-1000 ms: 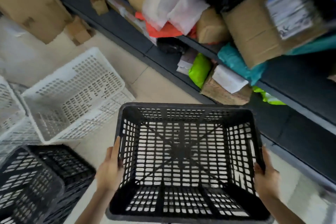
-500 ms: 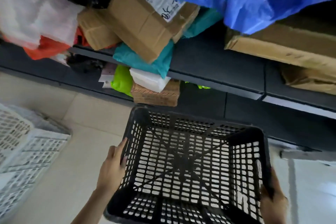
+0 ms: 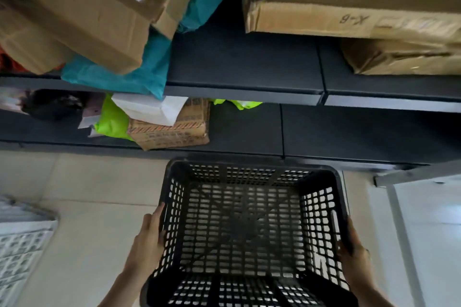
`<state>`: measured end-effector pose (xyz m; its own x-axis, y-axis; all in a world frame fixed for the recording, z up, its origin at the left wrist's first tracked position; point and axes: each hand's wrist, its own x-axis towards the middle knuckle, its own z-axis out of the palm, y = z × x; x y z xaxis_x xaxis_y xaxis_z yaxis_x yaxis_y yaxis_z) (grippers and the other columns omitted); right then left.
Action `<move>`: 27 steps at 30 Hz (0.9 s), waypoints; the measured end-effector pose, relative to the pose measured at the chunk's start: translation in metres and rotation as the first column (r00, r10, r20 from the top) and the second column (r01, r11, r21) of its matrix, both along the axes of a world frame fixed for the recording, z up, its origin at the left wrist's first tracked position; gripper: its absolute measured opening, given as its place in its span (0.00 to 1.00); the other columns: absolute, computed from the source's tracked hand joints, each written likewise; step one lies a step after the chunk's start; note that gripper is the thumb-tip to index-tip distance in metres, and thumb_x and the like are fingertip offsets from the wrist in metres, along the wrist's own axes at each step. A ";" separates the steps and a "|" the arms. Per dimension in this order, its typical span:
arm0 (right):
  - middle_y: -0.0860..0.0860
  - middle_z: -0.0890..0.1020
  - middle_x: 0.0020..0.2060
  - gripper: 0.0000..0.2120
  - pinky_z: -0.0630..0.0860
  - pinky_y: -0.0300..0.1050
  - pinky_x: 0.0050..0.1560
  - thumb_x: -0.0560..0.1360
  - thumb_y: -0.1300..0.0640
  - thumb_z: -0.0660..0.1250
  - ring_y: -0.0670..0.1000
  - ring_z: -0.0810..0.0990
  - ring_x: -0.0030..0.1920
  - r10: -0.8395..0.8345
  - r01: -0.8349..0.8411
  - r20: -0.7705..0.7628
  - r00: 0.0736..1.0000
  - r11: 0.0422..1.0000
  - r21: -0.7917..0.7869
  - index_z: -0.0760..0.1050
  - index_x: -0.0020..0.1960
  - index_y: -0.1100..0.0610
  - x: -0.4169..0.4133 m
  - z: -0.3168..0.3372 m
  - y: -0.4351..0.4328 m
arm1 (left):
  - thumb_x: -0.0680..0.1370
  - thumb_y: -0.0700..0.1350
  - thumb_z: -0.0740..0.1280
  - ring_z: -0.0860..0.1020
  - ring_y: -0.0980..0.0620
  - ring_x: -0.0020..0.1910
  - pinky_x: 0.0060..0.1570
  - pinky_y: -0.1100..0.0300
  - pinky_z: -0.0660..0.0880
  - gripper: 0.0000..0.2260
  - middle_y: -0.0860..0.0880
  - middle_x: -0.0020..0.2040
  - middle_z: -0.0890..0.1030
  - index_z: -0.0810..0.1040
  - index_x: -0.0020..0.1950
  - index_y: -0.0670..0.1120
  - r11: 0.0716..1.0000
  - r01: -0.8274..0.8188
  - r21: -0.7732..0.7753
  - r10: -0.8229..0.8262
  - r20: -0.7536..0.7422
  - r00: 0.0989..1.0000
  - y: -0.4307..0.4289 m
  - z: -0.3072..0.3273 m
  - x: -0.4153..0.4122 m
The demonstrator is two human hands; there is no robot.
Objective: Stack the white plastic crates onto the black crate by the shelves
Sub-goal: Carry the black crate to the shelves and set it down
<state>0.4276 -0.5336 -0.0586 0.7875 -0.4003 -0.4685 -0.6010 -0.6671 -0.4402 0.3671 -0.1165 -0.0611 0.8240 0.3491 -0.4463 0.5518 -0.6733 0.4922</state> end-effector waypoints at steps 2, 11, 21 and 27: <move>0.67 0.81 0.53 0.40 0.72 0.49 0.43 0.72 0.70 0.62 0.65 0.81 0.47 0.052 -0.056 -0.080 0.995 0.997 -0.054 0.53 0.72 0.39 -0.006 -0.016 -0.012 | 0.77 0.37 0.63 0.80 0.41 0.49 0.49 0.48 0.76 0.28 0.43 0.59 0.75 0.58 0.75 0.49 0.998 0.041 0.046 -0.038 -0.065 0.997 0.004 0.007 0.001; 0.58 0.77 0.54 0.26 0.77 0.57 0.50 0.66 0.72 0.62 0.62 0.78 0.49 0.262 -0.256 0.001 0.965 0.944 -0.208 0.77 0.60 0.56 0.040 0.079 0.017 | 0.76 0.43 0.64 0.81 0.44 0.52 0.51 0.48 0.76 0.27 0.47 0.66 0.72 0.61 0.74 0.56 0.989 0.067 0.129 -0.055 -0.094 0.994 -0.017 0.096 0.026; 0.53 0.79 0.59 0.20 0.74 0.47 0.53 0.72 0.63 0.59 0.58 0.78 0.57 0.606 -0.603 -0.032 0.795 0.783 -0.152 0.75 0.62 0.50 0.039 0.370 0.097 | 0.76 0.44 0.64 0.79 0.44 0.55 0.53 0.49 0.77 0.25 0.48 0.64 0.78 0.64 0.73 0.52 0.949 0.169 0.266 -0.182 0.024 0.983 -0.061 0.345 0.030; 0.55 0.77 0.59 0.16 0.70 0.48 0.49 0.75 0.59 0.59 0.60 0.76 0.58 0.842 -0.810 0.087 0.532 0.536 -0.238 0.73 0.62 0.53 0.019 0.561 0.159 | 0.72 0.47 0.65 0.79 0.45 0.57 0.52 0.51 0.75 0.25 0.53 0.55 0.82 0.67 0.69 0.58 0.926 -0.041 0.375 -0.057 0.248 0.967 -0.064 0.555 -0.009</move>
<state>0.4463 -0.3746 0.5021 0.8592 0.4221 -0.2893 0.3292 -0.8887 -0.3190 0.3584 -0.1806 0.4938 0.8946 0.4423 -0.0635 0.4377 -0.8386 0.3244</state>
